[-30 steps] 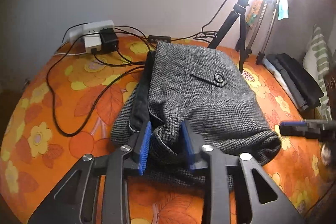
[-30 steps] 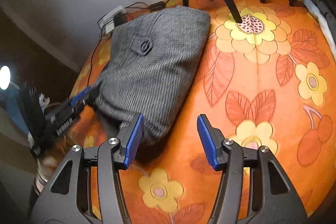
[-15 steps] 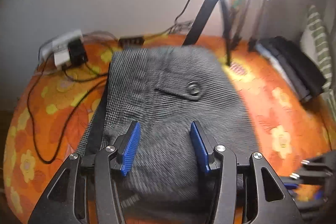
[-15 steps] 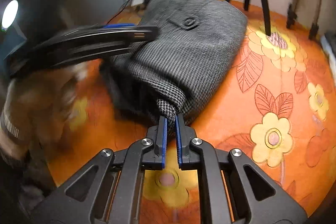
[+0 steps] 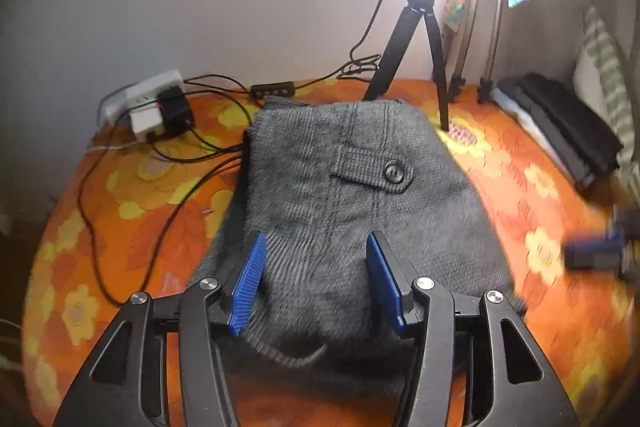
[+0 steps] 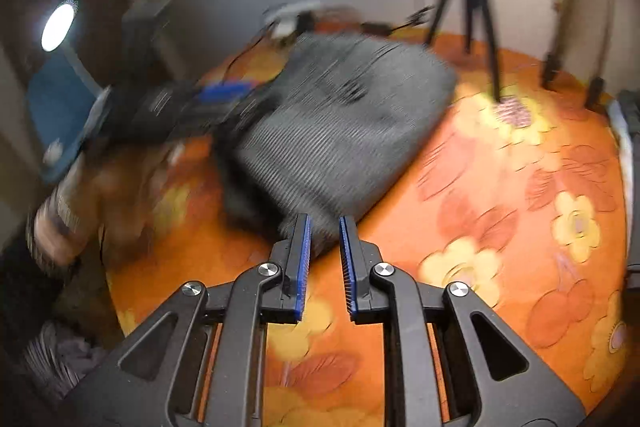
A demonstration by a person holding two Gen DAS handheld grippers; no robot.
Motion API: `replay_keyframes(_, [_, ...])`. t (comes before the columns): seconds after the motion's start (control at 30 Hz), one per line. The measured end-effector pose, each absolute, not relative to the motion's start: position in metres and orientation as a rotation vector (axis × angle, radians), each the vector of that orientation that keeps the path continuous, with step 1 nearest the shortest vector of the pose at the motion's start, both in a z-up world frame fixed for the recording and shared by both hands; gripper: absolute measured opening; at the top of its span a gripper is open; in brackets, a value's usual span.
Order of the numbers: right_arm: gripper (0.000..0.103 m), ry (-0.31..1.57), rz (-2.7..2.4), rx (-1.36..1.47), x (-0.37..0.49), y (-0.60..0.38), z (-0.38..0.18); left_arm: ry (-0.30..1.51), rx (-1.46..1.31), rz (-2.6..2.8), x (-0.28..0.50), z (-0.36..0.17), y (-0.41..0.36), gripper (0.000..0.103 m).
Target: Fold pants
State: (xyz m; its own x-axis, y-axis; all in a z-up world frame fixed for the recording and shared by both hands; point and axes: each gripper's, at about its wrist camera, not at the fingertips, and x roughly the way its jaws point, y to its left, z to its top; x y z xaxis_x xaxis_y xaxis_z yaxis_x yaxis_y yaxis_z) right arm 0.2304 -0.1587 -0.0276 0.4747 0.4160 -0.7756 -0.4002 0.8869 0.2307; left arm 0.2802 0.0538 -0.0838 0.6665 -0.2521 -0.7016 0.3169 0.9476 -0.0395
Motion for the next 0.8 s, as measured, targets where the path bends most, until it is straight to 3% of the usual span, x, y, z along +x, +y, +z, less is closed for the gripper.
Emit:
replay_keyframes(0.3, [0.023,0.902,0.417,0.104,0.324,-0.145,-0.026,0.809,0.033,-0.313,0.279,-0.1,0.082,0.053])
replay_keyframes(0.43, [0.033,0.959,0.335,0.071,0.363,-0.122,-0.051,0.811,0.052,-0.307,0.282,-0.11,0.079,0.055])
replay_keyframes(0.67, [0.034,0.995,0.274,0.056,0.372,-0.125,-0.065,0.788,0.036,-0.256,0.268,-0.098,0.087,0.055])
replay_keyframes(0.7, [0.036,0.989,0.28,0.072,0.368,-0.13,-0.062,0.786,0.044,-0.245,0.265,-0.096,0.087,0.055])
replay_keyframes(0.77, [0.055,0.968,0.277,0.098,0.362,-0.142,-0.055,0.778,0.069,-0.218,0.257,-0.091,0.085,0.055])
replay_keyframes(0.8, [0.058,0.96,0.274,0.107,0.36,-0.145,-0.054,0.771,0.075,-0.212,0.254,-0.09,0.084,0.056])
